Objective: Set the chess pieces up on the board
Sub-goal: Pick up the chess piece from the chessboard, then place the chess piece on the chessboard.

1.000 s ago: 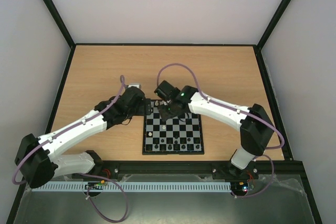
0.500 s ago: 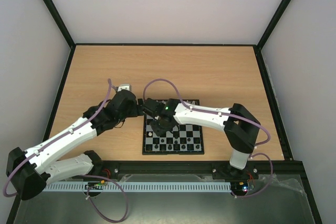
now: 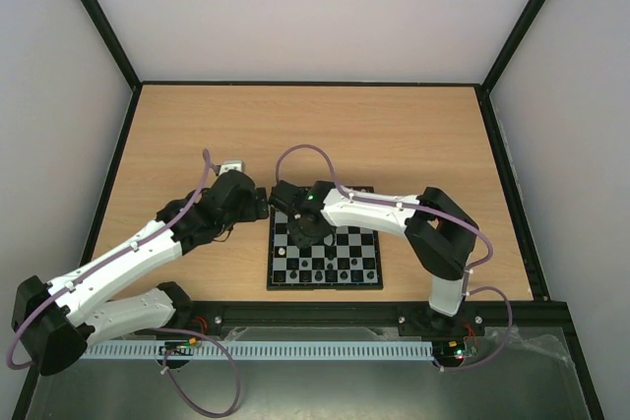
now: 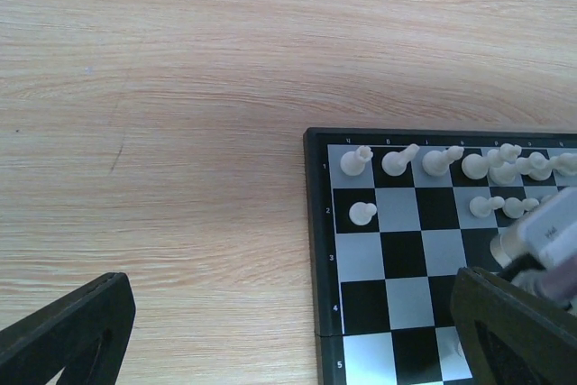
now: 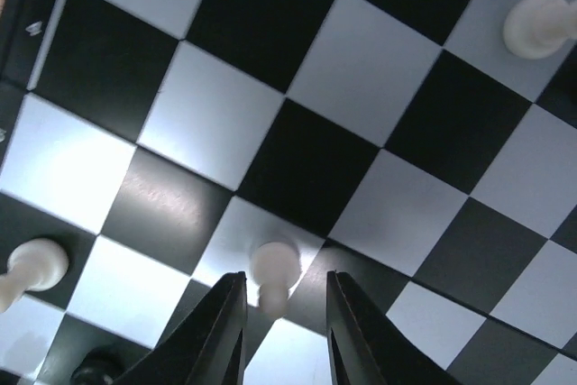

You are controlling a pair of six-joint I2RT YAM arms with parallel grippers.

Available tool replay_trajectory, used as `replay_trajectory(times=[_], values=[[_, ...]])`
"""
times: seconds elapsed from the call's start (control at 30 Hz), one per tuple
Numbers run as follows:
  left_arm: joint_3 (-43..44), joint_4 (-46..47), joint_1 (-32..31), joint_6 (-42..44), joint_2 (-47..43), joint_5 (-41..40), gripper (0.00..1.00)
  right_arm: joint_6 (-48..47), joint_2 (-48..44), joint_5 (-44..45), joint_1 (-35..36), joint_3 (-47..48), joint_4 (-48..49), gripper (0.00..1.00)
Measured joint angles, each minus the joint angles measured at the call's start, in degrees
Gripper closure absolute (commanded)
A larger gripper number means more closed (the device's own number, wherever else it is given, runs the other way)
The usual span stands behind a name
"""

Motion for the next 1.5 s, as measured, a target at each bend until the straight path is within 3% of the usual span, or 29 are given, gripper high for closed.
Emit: replay_trajectory(times=[0.37, 0.9, 1.5], values=[[0.0, 1.1, 0.0, 0.0, 0.6, 0.6, 0.01, -0.9, 0.6, -0.7, -1.8, -0.8, 0.5, 0.95], [0.0, 1.2, 0.0, 0.0, 0.8, 0.7, 0.01, -4.0, 2.4, -0.5, -9.3, 6.3, 0.2, 0.96], [0.0, 1.2, 0.3, 0.0, 0.8, 0.7, 0.01, -6.4, 9.1, -1.2, -10.5, 12.7, 0.0, 0.96]])
